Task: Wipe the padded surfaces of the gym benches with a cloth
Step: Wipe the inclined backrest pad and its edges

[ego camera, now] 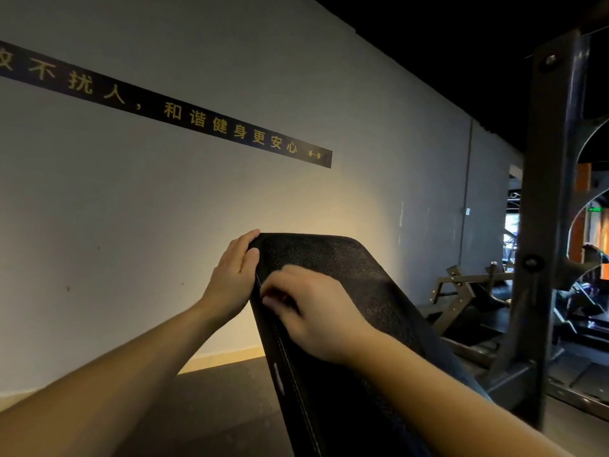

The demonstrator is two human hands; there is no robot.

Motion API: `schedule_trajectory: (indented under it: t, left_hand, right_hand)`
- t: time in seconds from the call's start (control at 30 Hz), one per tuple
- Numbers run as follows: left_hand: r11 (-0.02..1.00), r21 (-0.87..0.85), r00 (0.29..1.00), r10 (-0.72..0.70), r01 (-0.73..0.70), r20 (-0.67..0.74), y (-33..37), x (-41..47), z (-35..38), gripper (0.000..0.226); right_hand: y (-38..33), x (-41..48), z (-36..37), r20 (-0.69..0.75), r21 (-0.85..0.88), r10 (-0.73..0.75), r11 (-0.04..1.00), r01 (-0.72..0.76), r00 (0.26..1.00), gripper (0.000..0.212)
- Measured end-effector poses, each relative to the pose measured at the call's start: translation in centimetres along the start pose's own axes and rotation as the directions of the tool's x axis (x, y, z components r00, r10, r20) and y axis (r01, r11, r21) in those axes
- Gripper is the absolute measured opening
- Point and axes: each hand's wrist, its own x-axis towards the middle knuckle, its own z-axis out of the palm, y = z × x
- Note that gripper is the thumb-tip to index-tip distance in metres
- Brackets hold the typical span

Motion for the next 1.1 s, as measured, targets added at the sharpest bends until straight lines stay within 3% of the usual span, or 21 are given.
schedule_trajectory:
  t: [0.07, 0.1, 0.17, 0.23, 0.3, 0.33, 0.43, 0.5, 0.57, 0.63, 0.7, 0.73, 0.97, 1.03, 1.1]
  left_hand:
    - [1.000, 0.002, 1.000, -0.006, 0.006, 0.005, 0.2, 0.0, -0.1, 0.053]
    - [1.000, -0.003, 1.000, -0.015, 0.015, 0.023, 0.3, 0.0, -0.1, 0.048]
    - [0.999, -0.010, 0.998, -0.039, 0.039, 0.057, 0.6, -0.1, -0.2, 0.045]
    - [0.999, -0.002, 0.996, -0.052, 0.052, 0.077, 1.0, -0.2, -0.3, 0.046]
    - [0.998, 0.009, 0.994, -0.060, 0.059, 0.086, 1.3, -0.2, -0.5, 0.047]
    - [0.998, 0.022, 0.994, -0.062, 0.060, 0.095, 1.3, -0.3, -0.6, 0.047]
    - [0.997, 0.046, 0.992, -0.062, 0.057, 0.110, 1.6, -0.3, -0.9, 0.047]
    - [0.997, 0.056, 0.993, -0.054, 0.049, 0.106, 1.7, -0.3, -1.0, 0.047]
    - [0.996, 0.064, 0.993, -0.061, 0.054, 0.104, 1.7, -0.2, -1.0, 0.047]
    - [0.996, 0.062, 0.992, -0.066, 0.060, 0.104, 1.8, -0.3, -1.0, 0.048]
    - [0.997, 0.058, 0.993, -0.061, 0.055, 0.102, 1.7, -0.3, -1.0, 0.048]
    - [0.997, 0.053, 0.993, -0.059, 0.054, 0.102, 1.7, -0.4, -1.1, 0.048]
    - [0.998, 0.027, 0.994, -0.053, 0.051, 0.094, 1.4, -0.5, -1.0, 0.048]
    - [0.998, 0.031, 0.995, -0.049, 0.047, 0.088, 1.3, -0.5, -0.9, 0.048]
    - [0.998, 0.033, 0.996, -0.050, 0.048, 0.078, 1.4, -0.4, -0.8, 0.047]
  right_hand:
    - [1.3, -2.2, -1.1, 0.039, 0.008, -0.074, 0.997, 0.074, 0.996, 0.016]
    - [3.0, -3.0, -1.4, 0.019, -0.027, -0.022, 0.999, 0.023, 1.000, 0.017]
    - [7.0, -4.0, -2.0, -0.053, -0.177, 0.224, 0.957, -0.230, 0.973, 0.018]
    - [10.0, -3.7, -2.7, -0.147, -0.305, 0.541, 0.771, -0.559, 0.828, 0.019]
    - [10.6, -2.6, -2.8, -0.169, -0.309, 0.685, 0.646, -0.698, 0.708, 0.018]
    - [10.2, -1.8, -2.5, -0.148, -0.250, 0.682, 0.675, -0.694, 0.716, 0.017]
    - [6.2, 0.3, -2.3, 0.040, 0.156, 0.427, 0.891, -0.427, 0.904, 0.014]
    - [3.9, 0.8, -2.5, 0.187, 0.359, 0.270, 0.876, -0.321, 0.945, 0.017]
    - [3.9, 0.7, -2.5, 0.158, 0.339, 0.284, 0.884, -0.322, 0.946, 0.022]
    - [4.3, -0.1, -2.4, -0.041, 0.176, 0.355, 0.923, -0.343, 0.934, 0.028]
    - [3.9, -1.1, -2.2, -0.230, 0.011, 0.322, 0.944, -0.329, 0.918, 0.024]
    - [3.2, -1.6, -2.1, -0.258, -0.043, 0.291, 0.949, -0.312, 0.921, 0.020]
    - [1.2, -3.3, -1.0, -0.118, -0.154, 0.427, 0.884, -0.441, 0.897, 0.046]
    - [0.4, -3.1, -0.7, -0.172, -0.037, 0.396, 0.912, -0.407, 0.902, 0.041]
    - [-1.0, -3.3, -0.4, -0.177, 0.022, 0.274, 0.961, -0.274, 0.945, 0.035]
